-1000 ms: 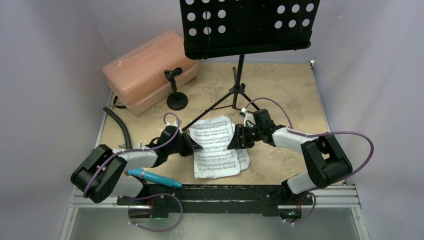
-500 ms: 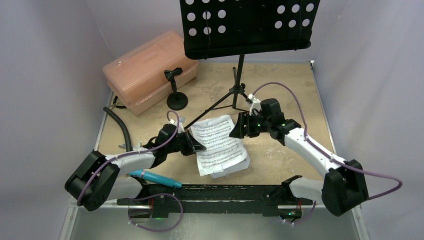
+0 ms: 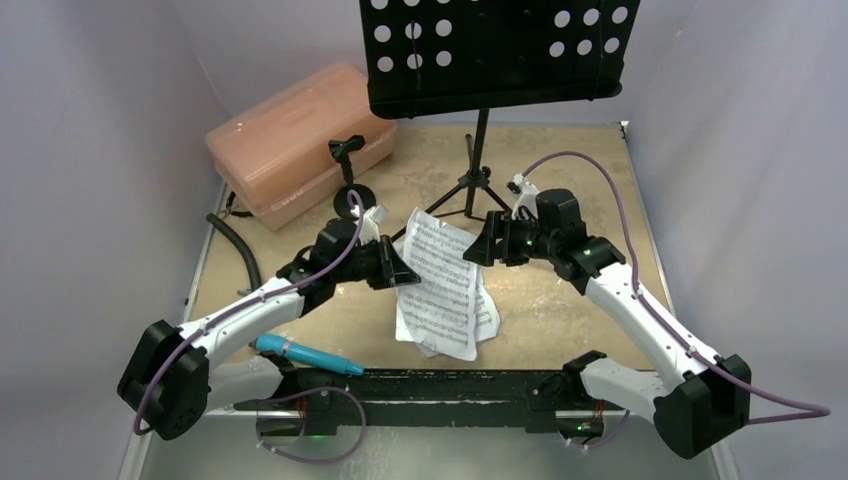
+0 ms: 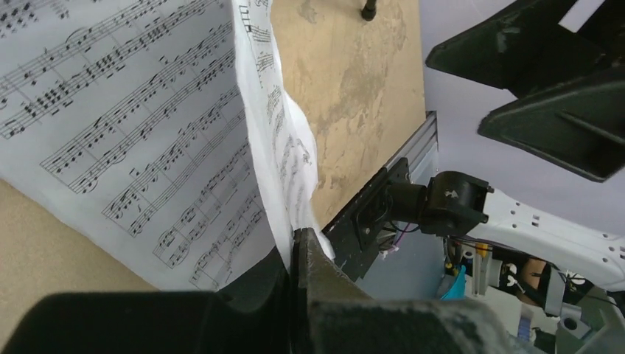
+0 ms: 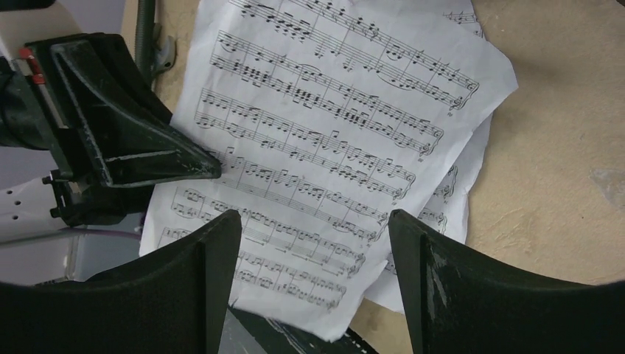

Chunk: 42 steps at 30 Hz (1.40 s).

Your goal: Set up the instrument practice props

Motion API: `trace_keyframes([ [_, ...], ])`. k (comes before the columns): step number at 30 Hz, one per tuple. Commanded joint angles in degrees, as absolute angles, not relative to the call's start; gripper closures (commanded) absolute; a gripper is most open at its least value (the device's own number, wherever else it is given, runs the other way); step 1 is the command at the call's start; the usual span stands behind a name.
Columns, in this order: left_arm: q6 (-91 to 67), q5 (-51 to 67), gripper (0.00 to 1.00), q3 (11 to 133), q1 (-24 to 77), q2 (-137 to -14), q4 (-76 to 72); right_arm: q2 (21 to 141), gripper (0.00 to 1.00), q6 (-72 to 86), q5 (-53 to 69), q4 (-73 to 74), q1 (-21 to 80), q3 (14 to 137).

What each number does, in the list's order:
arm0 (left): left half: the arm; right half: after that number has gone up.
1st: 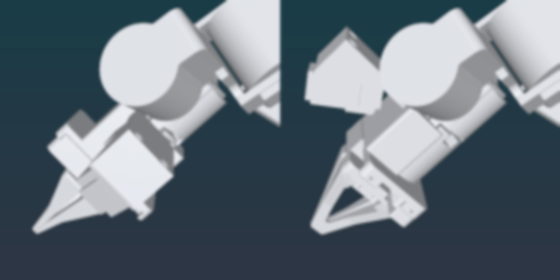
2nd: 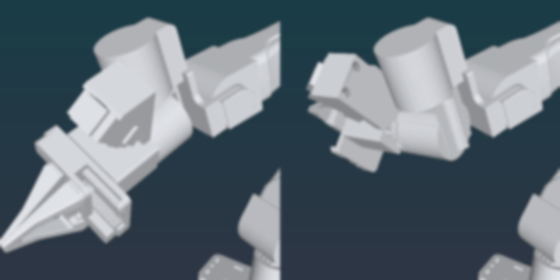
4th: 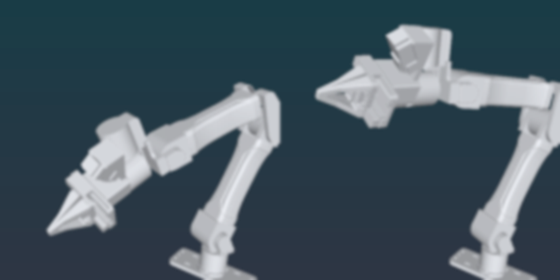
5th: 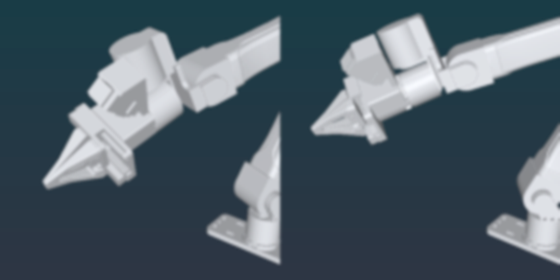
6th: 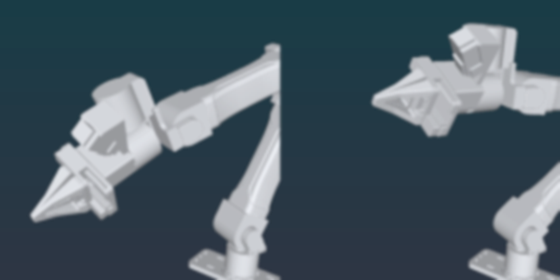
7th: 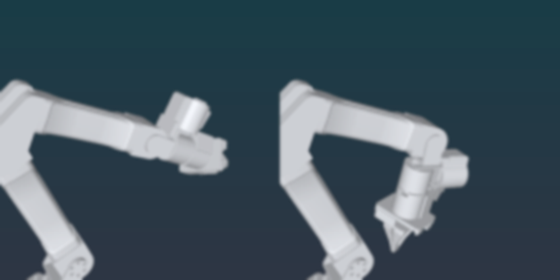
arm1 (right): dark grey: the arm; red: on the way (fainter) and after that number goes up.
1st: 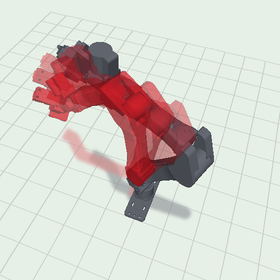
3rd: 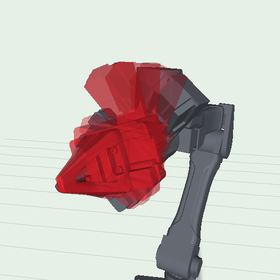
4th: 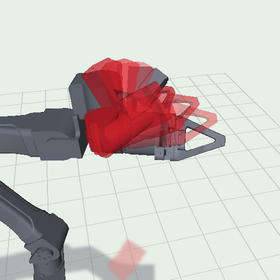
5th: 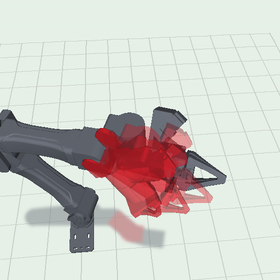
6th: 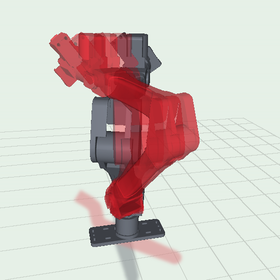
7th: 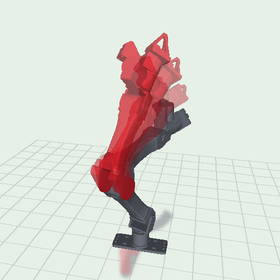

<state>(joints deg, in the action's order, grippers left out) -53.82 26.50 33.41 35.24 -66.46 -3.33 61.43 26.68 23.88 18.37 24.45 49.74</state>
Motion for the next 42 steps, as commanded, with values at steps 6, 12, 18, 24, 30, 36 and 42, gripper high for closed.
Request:
trace_keyframes([
  [6,-39.2,22.7,1.0,47.7,35.5,-61.5,11.8,60.7,0.2,28.7,23.5,20.5,24.6,56.8],
  [12,-37.3,19.4,1.0,47.6,35.5,-56.8,8.4,60.8,0.18,29.1,25.1,19.5,24.5,57.4],
  [18,-38.4,12.6,1.0,45.9,35.4,-51.2,5.8,58.8,0.14,30.3,26.3,15.1,24.2,52.7],
  [24,-40.2,11.6,1.0,42.7,35.5,-46.4,-0.2,57.1,0.12,32.0,28.8,10.4,23.6,47.7],
  [30,-41.4,17.3,1.0,37.5,35.4,-42.7,-12.2,56.6,0.12,31.2,34.4,5.9,23.2,46.0],
  [36,-41.7,22.0,1.0,34.8,35.4,-40.4,-20.8,56.1,0.12,33.9,43.4,-3.8,23.1,44.6],
  [42,-43.1,27.2,1.0,34.2,35.5,-40.2,-26.6,57.0,0.12,35.5,44.9,-7.2,23.0,44.9],
])
